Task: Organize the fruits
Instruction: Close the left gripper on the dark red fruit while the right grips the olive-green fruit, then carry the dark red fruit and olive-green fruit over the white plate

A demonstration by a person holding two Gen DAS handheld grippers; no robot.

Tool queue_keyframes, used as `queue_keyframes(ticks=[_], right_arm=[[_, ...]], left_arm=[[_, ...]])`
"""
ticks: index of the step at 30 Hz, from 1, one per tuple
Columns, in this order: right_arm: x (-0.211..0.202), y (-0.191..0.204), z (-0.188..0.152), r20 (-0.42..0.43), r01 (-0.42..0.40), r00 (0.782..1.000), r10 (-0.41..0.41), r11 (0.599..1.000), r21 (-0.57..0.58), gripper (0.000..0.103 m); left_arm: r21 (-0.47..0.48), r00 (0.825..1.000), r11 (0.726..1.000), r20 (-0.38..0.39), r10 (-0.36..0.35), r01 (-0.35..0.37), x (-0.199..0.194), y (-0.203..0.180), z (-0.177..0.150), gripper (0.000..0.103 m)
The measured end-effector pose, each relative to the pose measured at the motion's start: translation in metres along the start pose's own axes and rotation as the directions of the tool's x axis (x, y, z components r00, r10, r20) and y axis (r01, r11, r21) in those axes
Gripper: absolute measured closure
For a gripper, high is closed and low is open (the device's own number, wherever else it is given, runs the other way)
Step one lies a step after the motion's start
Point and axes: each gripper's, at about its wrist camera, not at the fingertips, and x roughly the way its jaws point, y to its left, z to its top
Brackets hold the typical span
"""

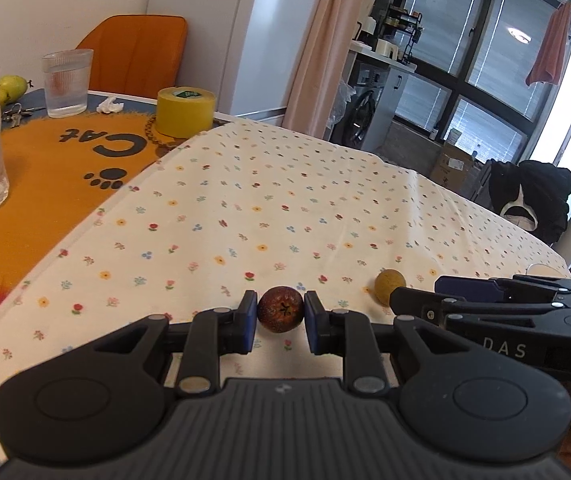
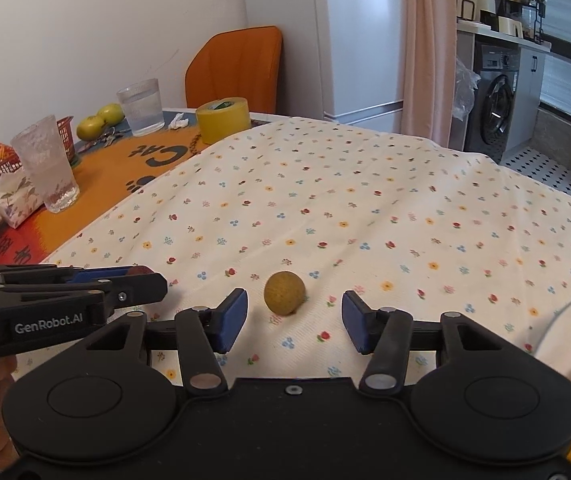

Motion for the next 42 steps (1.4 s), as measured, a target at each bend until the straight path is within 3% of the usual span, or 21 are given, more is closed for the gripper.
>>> queue_keyframes(ticks=[11, 15, 42], right_arm=[[0.017, 0.009, 0.006, -0.016, 0.024, 1.000, -0.024, 0.999, -0.025, 0.063], [0.020, 0.011, 0.005, -0.034, 0.019, 0.999, -0.020, 0.999, -0.028, 0.079], [-0.072, -0.023, -0.016, 0.097, 0.085, 0.991, -0.093, 0.993, 0.077, 0.079]], left_arm=[[-0.021, 0.999, 0.999, 0.007, 0.047, -0.047, -0.005, 0.008, 0.000, 0.080], [-0.020, 0.999, 0.999, 0.007, 0.048, -0.048, -0.005, 0.008, 0.000, 0.080], [0.074, 0.997, 0.995, 0.053, -0.063, 0.059, -0.038, -0.052, 0.001, 0.080]])
